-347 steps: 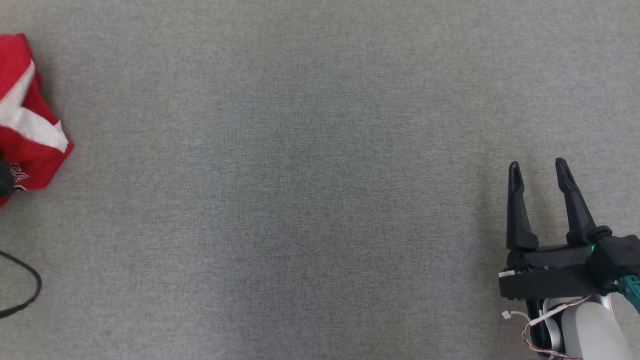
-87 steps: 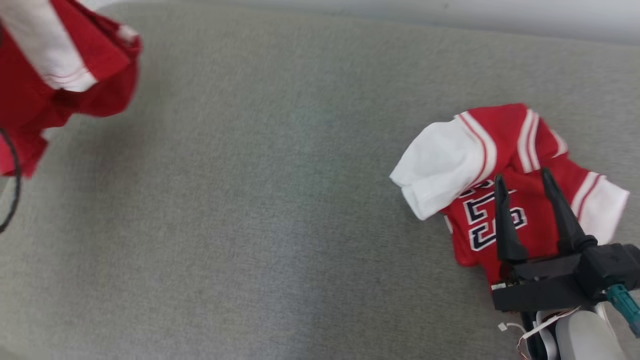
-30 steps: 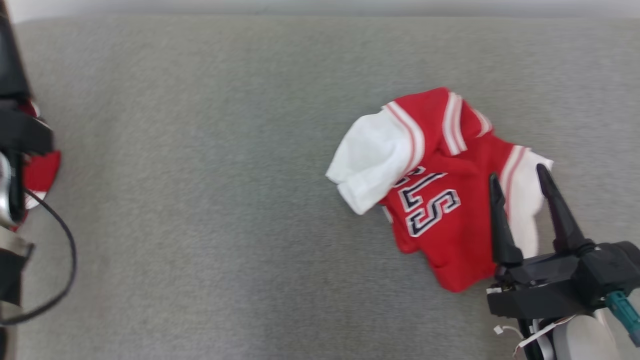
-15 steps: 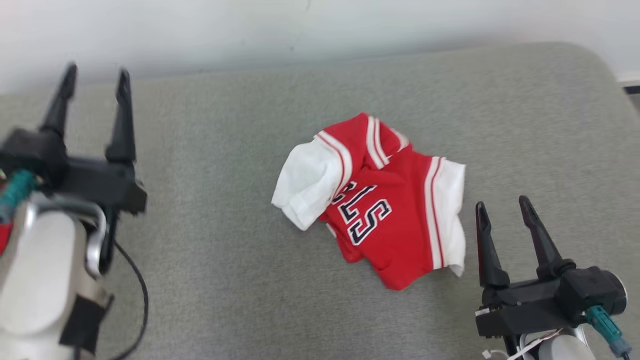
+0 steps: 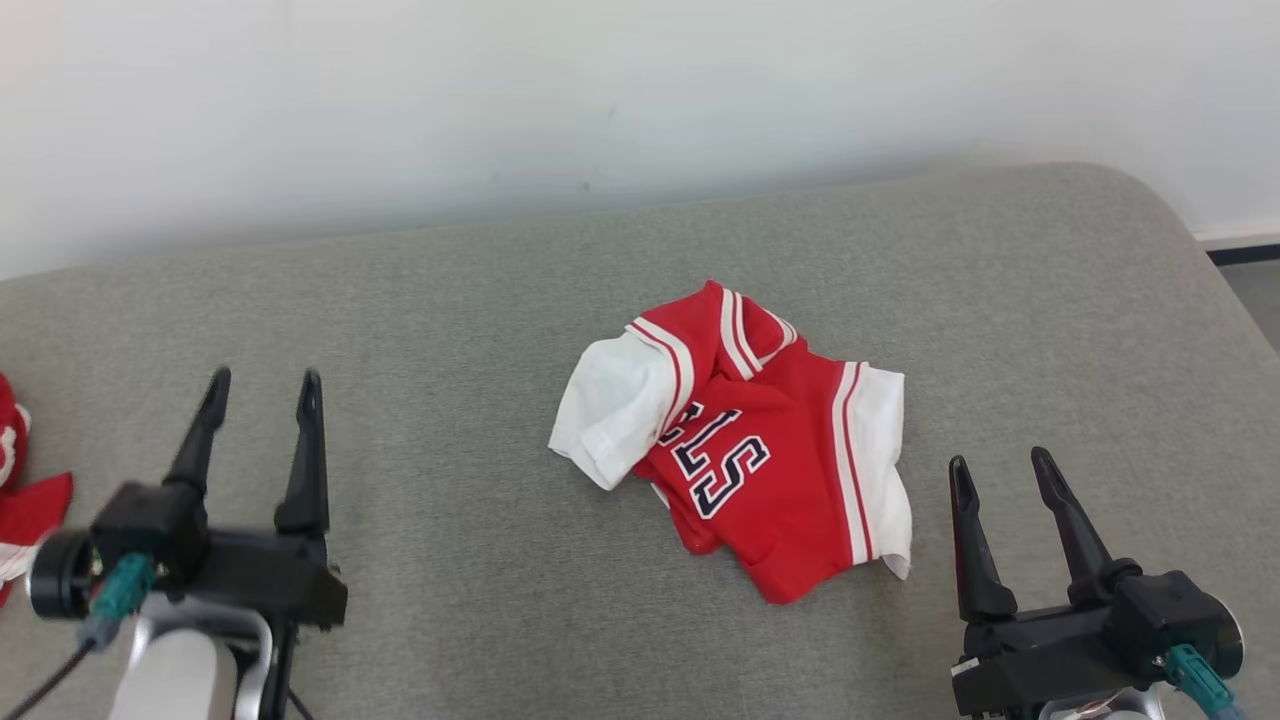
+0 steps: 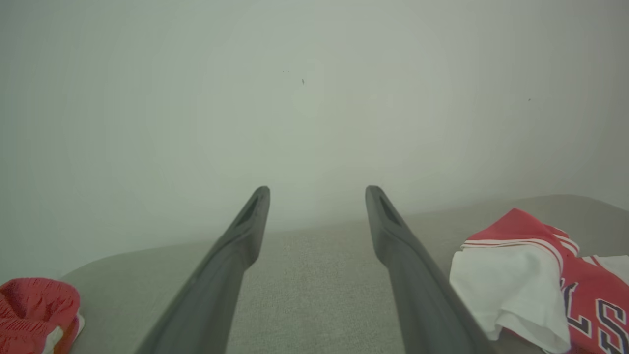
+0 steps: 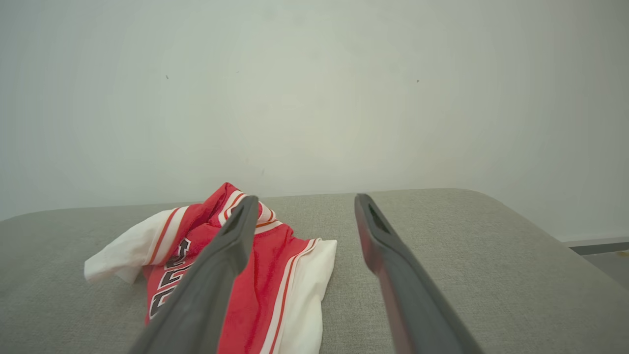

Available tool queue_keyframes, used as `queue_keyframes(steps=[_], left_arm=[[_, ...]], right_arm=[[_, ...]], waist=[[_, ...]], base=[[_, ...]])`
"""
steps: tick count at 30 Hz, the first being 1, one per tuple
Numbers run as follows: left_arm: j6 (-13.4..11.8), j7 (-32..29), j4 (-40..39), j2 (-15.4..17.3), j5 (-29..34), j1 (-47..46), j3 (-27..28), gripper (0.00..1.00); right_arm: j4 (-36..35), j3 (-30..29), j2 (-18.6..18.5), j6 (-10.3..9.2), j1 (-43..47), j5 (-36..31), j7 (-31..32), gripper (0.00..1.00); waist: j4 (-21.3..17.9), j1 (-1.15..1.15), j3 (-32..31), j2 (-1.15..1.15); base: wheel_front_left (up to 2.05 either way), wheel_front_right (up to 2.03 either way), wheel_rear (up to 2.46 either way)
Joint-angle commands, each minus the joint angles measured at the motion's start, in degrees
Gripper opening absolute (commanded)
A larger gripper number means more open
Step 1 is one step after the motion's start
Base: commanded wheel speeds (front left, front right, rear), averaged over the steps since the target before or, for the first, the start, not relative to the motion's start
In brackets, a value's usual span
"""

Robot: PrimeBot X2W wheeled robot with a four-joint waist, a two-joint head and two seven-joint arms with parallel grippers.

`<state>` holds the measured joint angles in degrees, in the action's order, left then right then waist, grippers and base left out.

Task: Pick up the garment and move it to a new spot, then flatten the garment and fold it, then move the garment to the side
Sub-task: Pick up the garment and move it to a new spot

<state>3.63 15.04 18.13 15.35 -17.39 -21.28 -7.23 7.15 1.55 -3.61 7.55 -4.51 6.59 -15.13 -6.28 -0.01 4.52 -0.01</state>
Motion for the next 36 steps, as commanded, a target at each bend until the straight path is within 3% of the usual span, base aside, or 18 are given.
queue_keyframes(steps=[1,19,36], left_arm=[[-0.1,0.2,-0.5,-0.3,-0.2,1.9,0.3,1.0],[-0.1,0.2,-9.2,-4.6,1.9,18.2,4.7,1.0],[2.2,0.2,-8.4,-8.2,4.3,20.8,6.8,1.0]], right_arm=[[0.3,0.0,0.1,-0.13,0.7,0.5,0.0,1.0],[2.9,-0.2,-0.6,-0.13,2.8,1.0,0.0,1.0],[4.0,0.1,-0.8,-0.13,3.1,1.3,0.0,1.0]], waist=[[1.0,0.01,-0.8,0.01],[6.0,0.01,-3.5,0.01],[7.6,0.01,-3.6,0.01]], base=[[0.0,0.0,0.0],[0.0,0.0,0.0],[0.0,0.0,0.0]])
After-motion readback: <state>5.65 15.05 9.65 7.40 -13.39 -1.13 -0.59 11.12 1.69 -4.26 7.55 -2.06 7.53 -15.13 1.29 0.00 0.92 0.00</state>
